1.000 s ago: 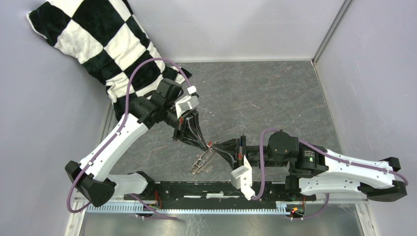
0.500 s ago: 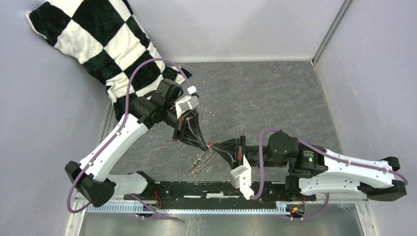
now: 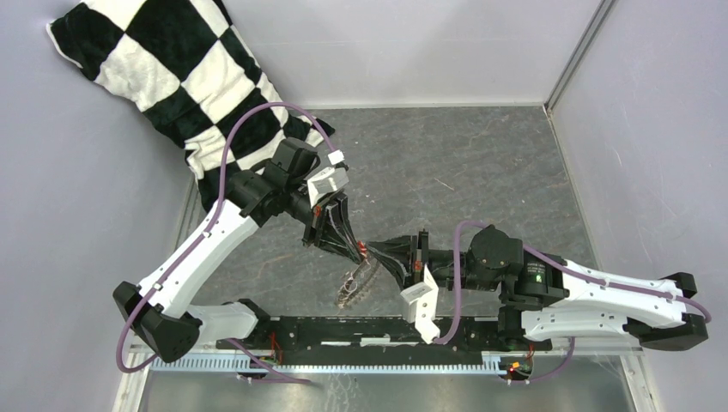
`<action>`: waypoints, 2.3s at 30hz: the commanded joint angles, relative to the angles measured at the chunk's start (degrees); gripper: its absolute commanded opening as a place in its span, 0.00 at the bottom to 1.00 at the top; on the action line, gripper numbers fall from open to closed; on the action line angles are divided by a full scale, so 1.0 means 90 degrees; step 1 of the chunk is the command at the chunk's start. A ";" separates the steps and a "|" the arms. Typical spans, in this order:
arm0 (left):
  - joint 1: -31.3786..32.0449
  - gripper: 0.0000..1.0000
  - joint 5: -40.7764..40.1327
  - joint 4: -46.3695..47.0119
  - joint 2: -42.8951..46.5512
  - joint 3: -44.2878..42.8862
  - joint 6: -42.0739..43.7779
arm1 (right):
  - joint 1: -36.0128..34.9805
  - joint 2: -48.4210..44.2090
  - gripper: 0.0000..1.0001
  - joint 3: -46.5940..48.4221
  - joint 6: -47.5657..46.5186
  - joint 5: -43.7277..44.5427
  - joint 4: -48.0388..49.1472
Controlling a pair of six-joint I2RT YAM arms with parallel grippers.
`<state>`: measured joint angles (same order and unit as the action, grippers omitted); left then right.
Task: Put the keys on the keyring
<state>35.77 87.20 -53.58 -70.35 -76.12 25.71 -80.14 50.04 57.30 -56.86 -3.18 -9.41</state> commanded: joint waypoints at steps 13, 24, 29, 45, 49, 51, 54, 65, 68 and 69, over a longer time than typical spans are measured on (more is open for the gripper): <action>0.0002 0.02 0.0263 0.0387 0.0150 -0.0006 -0.0495 | -0.0031 -0.0193 0.01 -0.0201 -0.0057 0.0572 -0.0060; 0.0000 0.02 0.0265 0.0431 0.0132 -0.0030 -0.0567 | -0.0010 -0.0298 0.01 -0.0194 -0.0005 0.0365 -0.0328; 0.0000 0.02 0.0124 0.0520 0.0114 -0.0004 -0.0718 | -0.0008 -0.0238 0.01 -0.0095 -0.0038 0.0048 -0.0272; 0.0000 0.02 -0.0010 0.0658 0.0082 0.0044 -0.0865 | -0.0010 -0.0335 0.01 -0.0103 0.0000 0.0020 -0.0038; 0.0005 0.02 -0.0041 0.0677 0.0092 0.0069 -0.0904 | -0.0010 -0.0338 0.01 -0.0087 0.0004 -0.0011 -0.0067; 0.0000 0.02 -0.0040 0.0764 0.0101 0.0095 -0.1002 | -0.0012 -0.0354 0.01 -0.0088 0.0019 -0.0041 -0.0065; 0.0000 0.02 -0.0040 0.0786 0.0104 0.0116 -0.1024 | -0.0012 -0.0405 0.01 -0.0108 0.0025 -0.0035 -0.0074; 0.0000 0.02 0.0037 0.0876 0.0059 0.0052 -0.1121 | -0.0015 -0.0438 0.01 -0.0238 0.0029 -0.0147 -0.0135; 0.0005 0.02 0.0038 0.0877 0.0054 0.0049 -0.1129 | -0.0011 -0.0395 0.01 -0.0217 0.0049 -0.0191 -0.0162; 0.0001 0.02 0.0038 0.0876 0.0054 0.0049 -0.1124 | -0.0006 -0.0394 0.01 -0.0205 0.0048 -0.0201 -0.0176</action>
<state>35.75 85.65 -47.77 -70.32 -74.91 17.80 -80.14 46.70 54.61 -56.86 -3.44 -12.67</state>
